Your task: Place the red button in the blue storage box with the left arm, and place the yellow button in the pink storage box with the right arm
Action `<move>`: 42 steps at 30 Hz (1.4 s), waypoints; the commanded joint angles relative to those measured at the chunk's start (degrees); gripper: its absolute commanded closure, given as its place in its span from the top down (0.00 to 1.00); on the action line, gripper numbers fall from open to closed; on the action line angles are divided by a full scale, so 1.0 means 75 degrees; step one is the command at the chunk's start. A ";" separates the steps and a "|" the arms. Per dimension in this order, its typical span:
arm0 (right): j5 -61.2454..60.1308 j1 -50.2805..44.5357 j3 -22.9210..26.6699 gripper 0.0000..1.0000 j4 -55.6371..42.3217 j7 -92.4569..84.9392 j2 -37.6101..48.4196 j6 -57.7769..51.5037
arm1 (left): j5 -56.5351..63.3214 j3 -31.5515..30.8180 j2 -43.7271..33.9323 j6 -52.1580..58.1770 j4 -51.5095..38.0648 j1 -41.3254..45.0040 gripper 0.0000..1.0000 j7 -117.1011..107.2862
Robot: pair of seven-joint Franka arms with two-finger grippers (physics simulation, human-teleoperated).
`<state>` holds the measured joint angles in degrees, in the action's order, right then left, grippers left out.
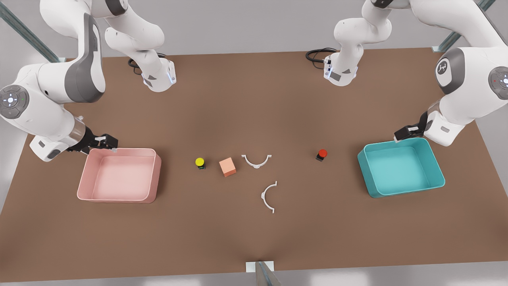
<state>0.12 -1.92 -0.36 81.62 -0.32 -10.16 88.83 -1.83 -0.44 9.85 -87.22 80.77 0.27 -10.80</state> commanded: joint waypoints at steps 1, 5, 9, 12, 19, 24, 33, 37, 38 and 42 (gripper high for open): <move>-0.0004 0.0010 0.0001 1.00 0.0004 -0.0063 0.0007 0.0050 | 0.0010 0.0000 -0.0001 -0.0020 -0.0011 -0.0001 1.00 0.1791; -0.0063 -0.0095 -0.0023 1.00 0.0005 0.0007 -0.0075 0.0167 | -0.0002 -0.0011 0.0185 0.0434 0.0001 0.0912 1.00 0.1721; -0.0051 -0.0213 -0.1182 1.00 0.0040 0.0077 -0.0743 0.0484 | -0.0049 0.0000 0.0234 -0.1364 0.1732 0.2589 1.00 0.1147; -0.0040 -0.0224 -0.1908 1.00 0.1021 0.0695 -0.1048 0.1829 | -0.0037 0.0000 -0.0248 -0.3475 0.3433 0.2812 1.00 0.1088; -0.0051 -0.0611 -0.2449 1.00 0.3145 0.2702 -0.1364 0.3906 | 0.0256 0.0012 -0.0587 -0.7601 0.6446 0.2800 1.00 0.1100; -0.0004 -0.0904 -0.2437 1.00 0.3133 0.2749 -0.2219 0.4761 | 0.0256 0.0012 0.0748 -0.9101 0.6434 0.2812 1.00 0.1053; 0.0324 -0.0881 -0.2425 1.00 0.3298 0.2738 -0.2677 0.5090 | 0.0256 0.0012 0.1417 -0.9207 0.6586 0.2824 1.00 0.1053; 0.0359 -0.0822 -0.2390 1.00 0.3649 0.2714 -0.2759 0.5582 | 0.0256 0.0012 0.1522 -0.9184 0.6844 0.2812 1.00 0.1053; 0.0370 -0.0822 -0.2390 1.00 0.3673 0.2726 -0.2782 0.5605 | 0.0256 0.0024 0.1522 -0.9172 0.6880 0.2824 0.99 0.1053; 0.0371 -0.0810 -0.2367 1.00 0.3661 0.2726 -0.3040 0.5992 | 0.0256 0.0012 0.1499 -0.9172 0.6868 0.2824 0.74 0.1053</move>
<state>2.81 -8.01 -18.14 109.12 16.28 -32.67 130.39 0.01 -0.35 21.12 -155.31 132.31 21.44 -3.09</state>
